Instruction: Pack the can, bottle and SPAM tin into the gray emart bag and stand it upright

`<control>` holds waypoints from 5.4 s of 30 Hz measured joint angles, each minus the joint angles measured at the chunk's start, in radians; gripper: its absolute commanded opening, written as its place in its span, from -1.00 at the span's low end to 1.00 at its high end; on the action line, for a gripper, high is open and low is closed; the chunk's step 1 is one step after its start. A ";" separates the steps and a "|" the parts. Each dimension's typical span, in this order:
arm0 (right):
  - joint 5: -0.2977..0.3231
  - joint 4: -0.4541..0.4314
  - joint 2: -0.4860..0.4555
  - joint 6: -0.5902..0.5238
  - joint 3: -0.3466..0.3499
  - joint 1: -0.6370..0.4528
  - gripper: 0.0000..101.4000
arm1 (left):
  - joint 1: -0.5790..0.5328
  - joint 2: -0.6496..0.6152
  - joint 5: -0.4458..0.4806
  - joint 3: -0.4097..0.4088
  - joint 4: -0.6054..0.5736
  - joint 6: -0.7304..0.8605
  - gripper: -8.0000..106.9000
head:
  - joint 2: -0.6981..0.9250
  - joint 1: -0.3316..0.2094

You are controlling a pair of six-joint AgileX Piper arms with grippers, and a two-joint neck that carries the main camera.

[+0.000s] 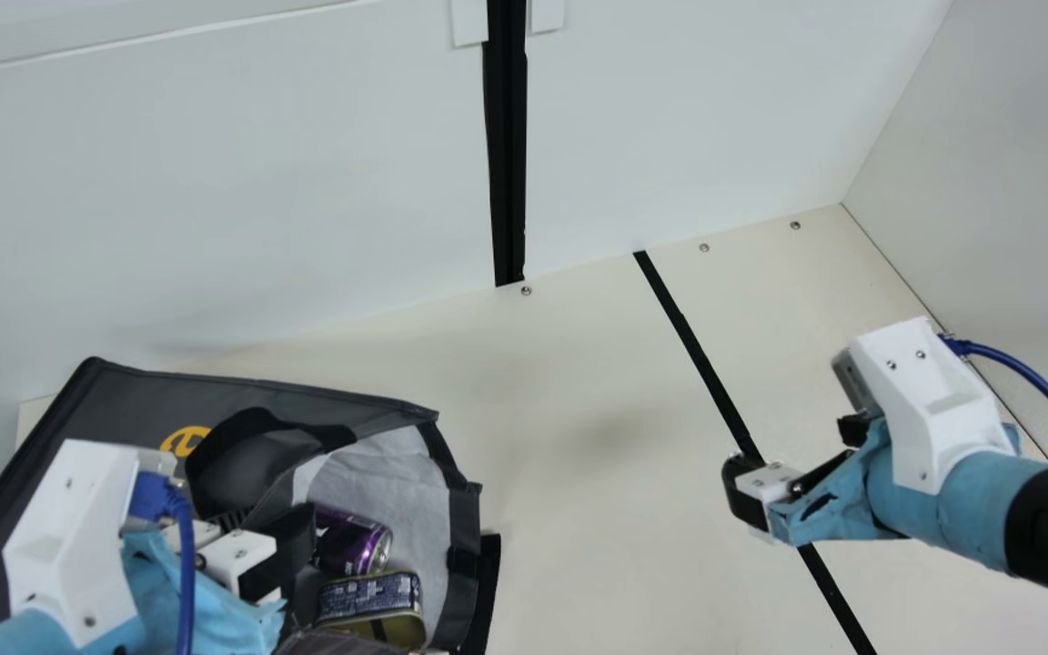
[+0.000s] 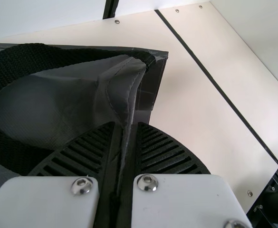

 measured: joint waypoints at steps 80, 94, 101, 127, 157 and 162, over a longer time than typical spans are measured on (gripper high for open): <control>-0.271 0.880 0.671 -0.922 0.217 0.371 0.87 | 0.000 0.000 0.000 0.000 0.000 0.000 -1.00 | 0.000 0.000; -0.284 0.961 0.799 -0.954 0.151 0.492 0.87 | 0.000 0.000 0.000 0.000 0.000 0.000 -1.00 | 0.000 0.000; -0.291 1.001 0.871 -0.959 0.101 0.553 0.87 | 0.000 0.000 0.000 0.000 0.000 0.000 -1.00 | 0.002 0.000; -0.242 1.063 0.976 -0.945 0.041 0.590 -1.00 | 0.000 0.000 0.000 0.000 0.000 0.000 -1.00 | 0.000 0.002; 0.014 1.105 0.724 -0.909 0.229 0.310 -1.00 | 0.006 0.012 0.002 -0.045 -0.059 0.070 -1.00 | 0.000 0.000; 0.063 1.090 0.656 -0.878 0.253 0.262 -1.00 | 0.014 0.034 0.007 -0.088 -0.102 0.132 -1.00 | 0.002 0.000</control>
